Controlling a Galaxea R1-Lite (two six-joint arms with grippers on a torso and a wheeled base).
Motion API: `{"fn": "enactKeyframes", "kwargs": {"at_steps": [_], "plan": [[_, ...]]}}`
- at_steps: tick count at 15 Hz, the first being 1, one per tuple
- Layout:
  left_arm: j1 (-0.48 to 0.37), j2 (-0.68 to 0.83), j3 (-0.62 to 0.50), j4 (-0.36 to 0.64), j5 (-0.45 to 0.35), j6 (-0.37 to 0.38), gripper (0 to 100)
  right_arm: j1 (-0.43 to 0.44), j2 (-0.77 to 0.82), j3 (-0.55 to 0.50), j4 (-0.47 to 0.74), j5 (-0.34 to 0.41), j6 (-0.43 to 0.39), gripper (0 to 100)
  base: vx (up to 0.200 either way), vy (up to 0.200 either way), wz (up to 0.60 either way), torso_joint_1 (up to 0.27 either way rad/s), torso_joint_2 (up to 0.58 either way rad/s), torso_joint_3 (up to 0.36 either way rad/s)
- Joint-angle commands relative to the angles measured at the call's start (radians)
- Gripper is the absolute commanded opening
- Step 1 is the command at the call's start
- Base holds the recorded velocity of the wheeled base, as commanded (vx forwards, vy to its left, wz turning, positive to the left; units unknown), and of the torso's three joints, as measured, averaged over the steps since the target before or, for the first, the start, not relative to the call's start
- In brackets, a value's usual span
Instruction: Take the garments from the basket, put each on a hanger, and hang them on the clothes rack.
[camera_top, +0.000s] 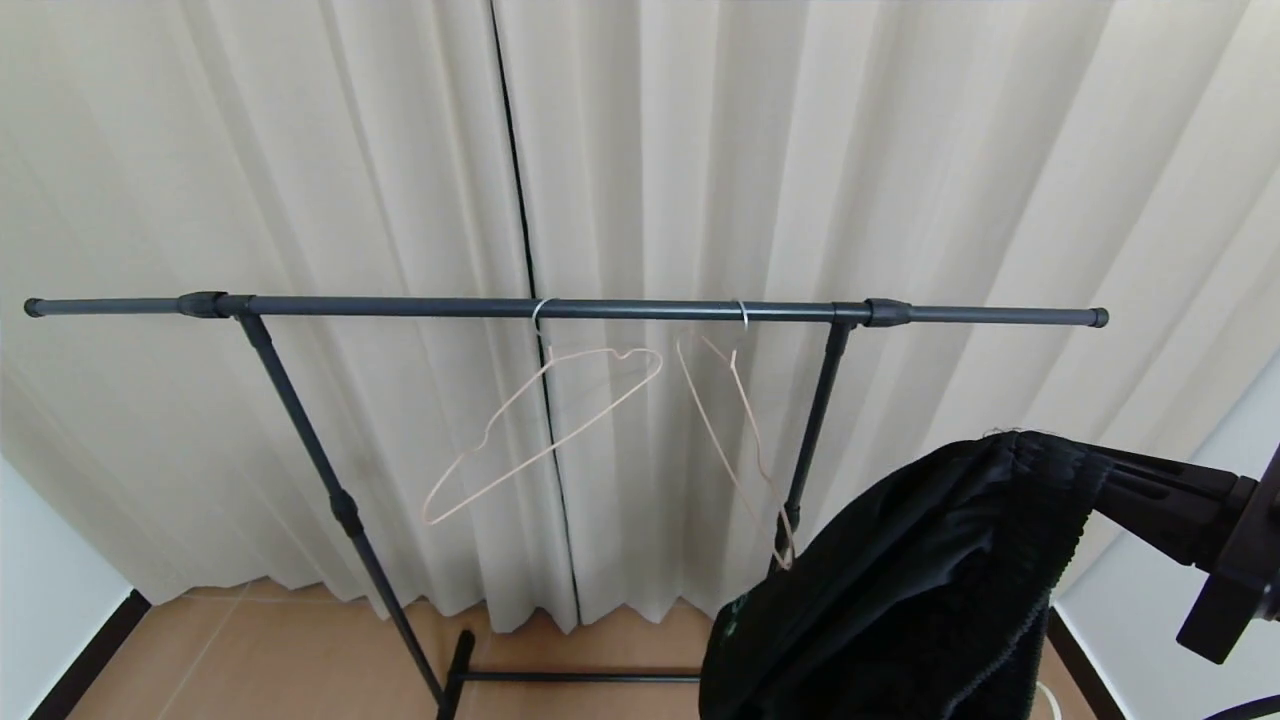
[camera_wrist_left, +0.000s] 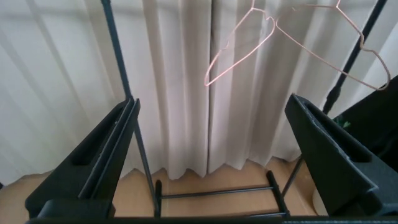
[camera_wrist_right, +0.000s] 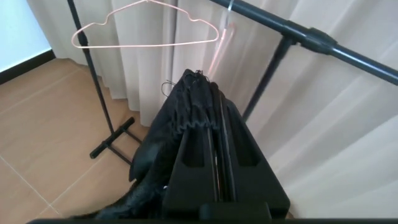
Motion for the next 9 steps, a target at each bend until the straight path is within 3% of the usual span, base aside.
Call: {"fn": "enactKeyframes", "kwargs": {"at_steps": [1,6,9], "plan": [[0.0,0.001,0.0,-0.001,0.0,0.0,100,0.0,-0.004,0.003,-0.002,0.0,-0.001,0,0.0,0.2,0.0,-0.007,0.01,0.012],[0.0,0.001,0.0,-0.001,0.005,-0.003,100,0.0,-0.024,0.011,-0.002,-0.001,-0.005,0,0.0,0.0,0.0,0.0,0.0,0.0],[0.0,0.001,0.0,0.001,-0.001,0.005,100,0.008,-0.068,0.006,0.001,0.0,-0.082,0,0.0,0.0,0.0,0.0,0.0,0.0]]}}
